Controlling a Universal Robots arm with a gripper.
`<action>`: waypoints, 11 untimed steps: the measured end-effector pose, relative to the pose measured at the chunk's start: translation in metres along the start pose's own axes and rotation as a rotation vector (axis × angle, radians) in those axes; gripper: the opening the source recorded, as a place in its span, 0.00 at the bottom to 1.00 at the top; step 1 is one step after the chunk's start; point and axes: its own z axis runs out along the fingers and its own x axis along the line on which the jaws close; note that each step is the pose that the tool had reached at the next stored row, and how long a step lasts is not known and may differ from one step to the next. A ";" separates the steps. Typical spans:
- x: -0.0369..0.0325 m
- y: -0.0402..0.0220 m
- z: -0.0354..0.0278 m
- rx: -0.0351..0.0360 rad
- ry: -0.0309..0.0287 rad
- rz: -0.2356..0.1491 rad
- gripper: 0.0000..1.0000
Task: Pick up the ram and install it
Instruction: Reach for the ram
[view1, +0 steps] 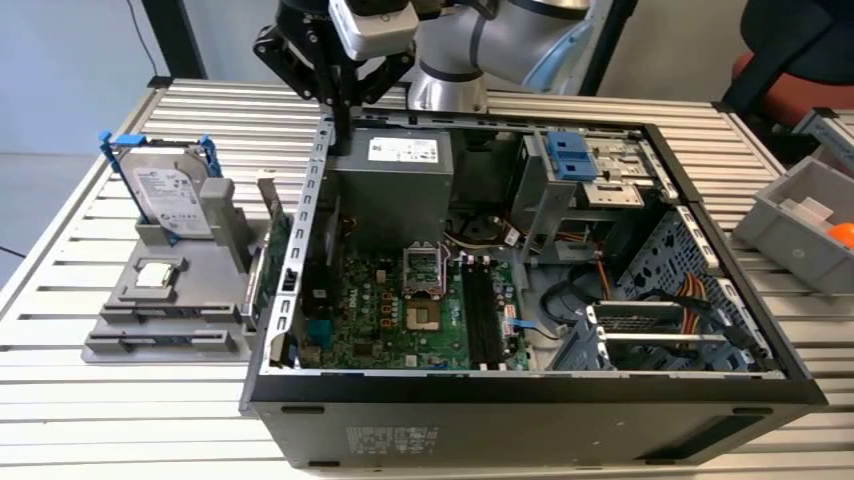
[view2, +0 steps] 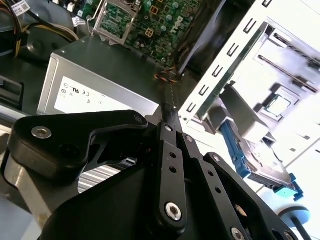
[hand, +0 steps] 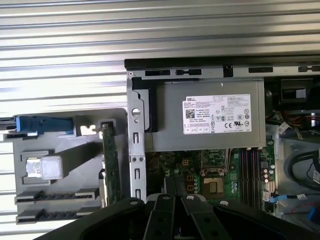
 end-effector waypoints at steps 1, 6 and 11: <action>0.0008 -0.0001 0.0000 0.0000 0.0000 0.000 0.00; 0.0050 -0.0003 -0.0001 0.0000 0.0000 0.000 0.00; 0.0089 -0.0006 -0.0001 0.0000 0.0000 0.000 0.00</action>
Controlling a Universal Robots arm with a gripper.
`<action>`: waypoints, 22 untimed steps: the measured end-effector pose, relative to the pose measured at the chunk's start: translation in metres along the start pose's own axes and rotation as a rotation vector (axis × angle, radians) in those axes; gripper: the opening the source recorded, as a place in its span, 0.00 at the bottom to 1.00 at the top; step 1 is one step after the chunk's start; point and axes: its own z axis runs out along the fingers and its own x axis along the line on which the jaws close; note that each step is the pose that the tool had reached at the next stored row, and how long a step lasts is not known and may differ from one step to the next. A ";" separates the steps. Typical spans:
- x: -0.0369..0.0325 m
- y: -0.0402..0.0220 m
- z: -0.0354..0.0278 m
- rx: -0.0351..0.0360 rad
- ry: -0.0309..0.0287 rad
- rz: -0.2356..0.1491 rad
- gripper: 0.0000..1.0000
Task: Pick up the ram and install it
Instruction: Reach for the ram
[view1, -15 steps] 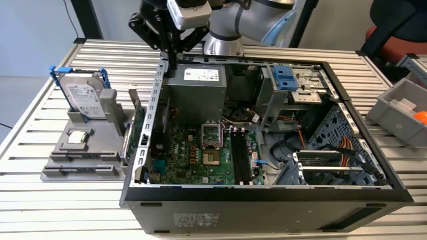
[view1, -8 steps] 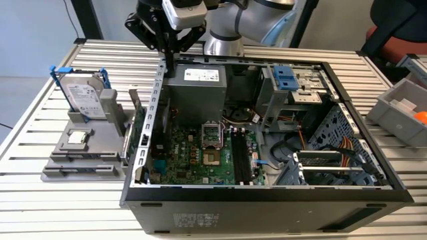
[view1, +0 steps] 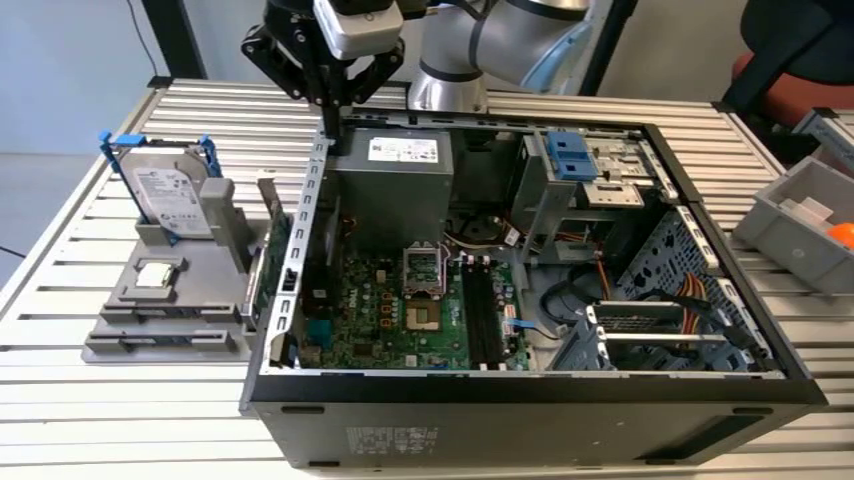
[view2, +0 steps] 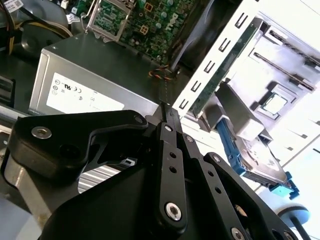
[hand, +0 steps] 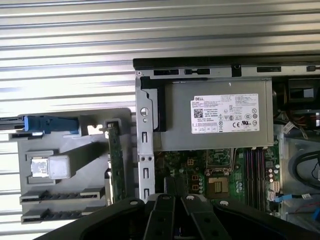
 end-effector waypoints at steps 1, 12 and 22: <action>0.0008 0.0000 0.0000 0.0000 0.0000 0.000 0.00; 0.0085 -0.0006 -0.0001 0.0000 0.0000 0.000 0.00; 0.0155 -0.0011 -0.0003 0.0001 0.0001 0.000 0.00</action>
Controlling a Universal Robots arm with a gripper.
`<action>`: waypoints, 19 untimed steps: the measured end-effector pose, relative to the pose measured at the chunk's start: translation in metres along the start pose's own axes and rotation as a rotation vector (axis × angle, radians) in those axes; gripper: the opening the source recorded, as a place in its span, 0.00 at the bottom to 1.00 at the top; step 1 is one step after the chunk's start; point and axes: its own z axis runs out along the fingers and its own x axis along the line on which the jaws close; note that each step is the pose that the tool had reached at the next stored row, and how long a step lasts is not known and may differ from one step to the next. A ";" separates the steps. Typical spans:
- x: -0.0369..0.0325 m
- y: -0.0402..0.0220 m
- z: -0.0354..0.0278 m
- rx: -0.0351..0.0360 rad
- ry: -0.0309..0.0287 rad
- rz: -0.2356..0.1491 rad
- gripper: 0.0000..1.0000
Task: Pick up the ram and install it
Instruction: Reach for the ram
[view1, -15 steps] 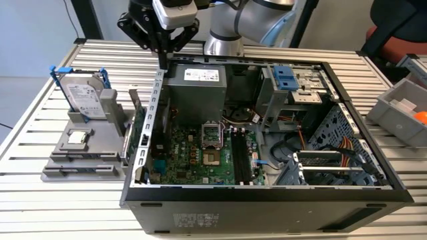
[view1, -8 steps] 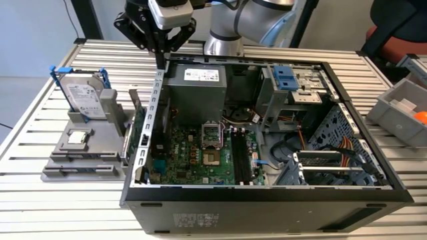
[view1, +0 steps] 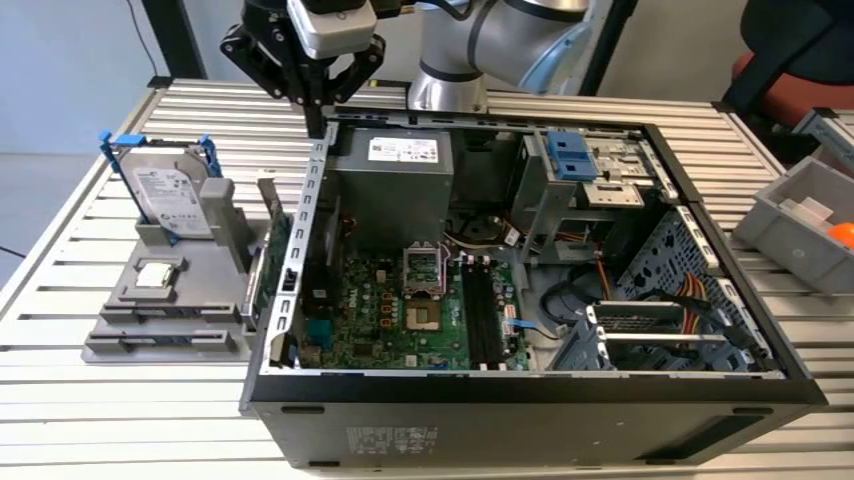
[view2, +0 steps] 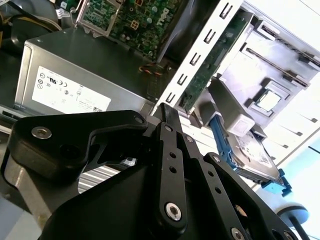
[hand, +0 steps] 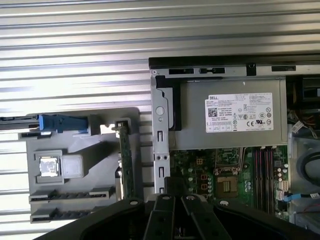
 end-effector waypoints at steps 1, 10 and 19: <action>0.0008 -0.0001 0.0000 0.0000 0.0000 0.000 0.00; 0.0084 -0.0006 -0.0001 -0.0001 -0.0001 0.000 0.00; 0.0183 -0.0013 -0.0002 -0.0001 -0.0001 0.000 0.00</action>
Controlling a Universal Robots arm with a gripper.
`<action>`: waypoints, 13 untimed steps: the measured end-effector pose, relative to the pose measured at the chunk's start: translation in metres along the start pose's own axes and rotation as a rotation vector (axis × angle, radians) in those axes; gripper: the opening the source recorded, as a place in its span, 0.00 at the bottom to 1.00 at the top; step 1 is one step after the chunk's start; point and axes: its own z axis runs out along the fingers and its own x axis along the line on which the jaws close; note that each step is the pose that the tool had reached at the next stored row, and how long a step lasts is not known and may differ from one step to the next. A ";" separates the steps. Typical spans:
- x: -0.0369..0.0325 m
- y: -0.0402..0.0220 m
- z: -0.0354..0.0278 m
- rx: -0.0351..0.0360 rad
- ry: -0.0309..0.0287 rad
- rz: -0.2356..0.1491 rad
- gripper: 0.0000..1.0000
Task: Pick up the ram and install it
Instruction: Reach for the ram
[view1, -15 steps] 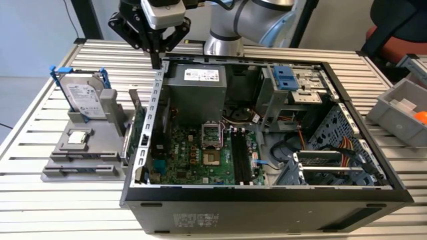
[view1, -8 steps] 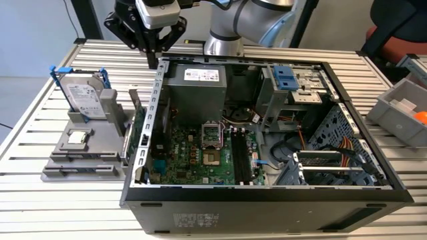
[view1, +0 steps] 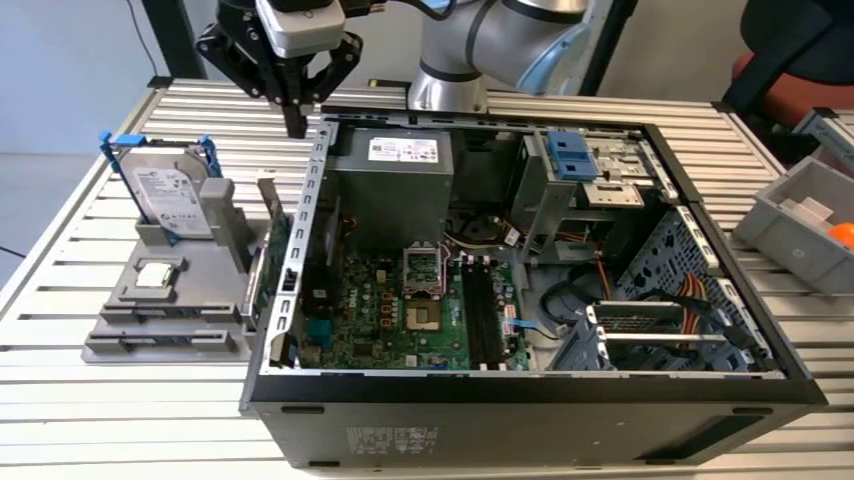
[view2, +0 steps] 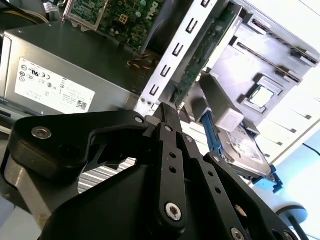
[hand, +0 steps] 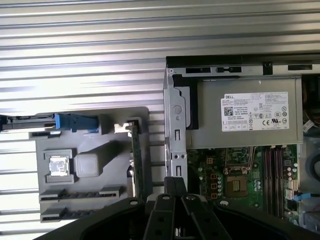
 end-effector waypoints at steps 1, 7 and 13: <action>0.0008 0.0000 0.0000 0.0000 0.0000 0.000 0.00; 0.0052 -0.0004 -0.0001 0.0000 0.0000 0.000 0.00; 0.0084 -0.0006 -0.0002 0.0001 0.0001 0.000 0.00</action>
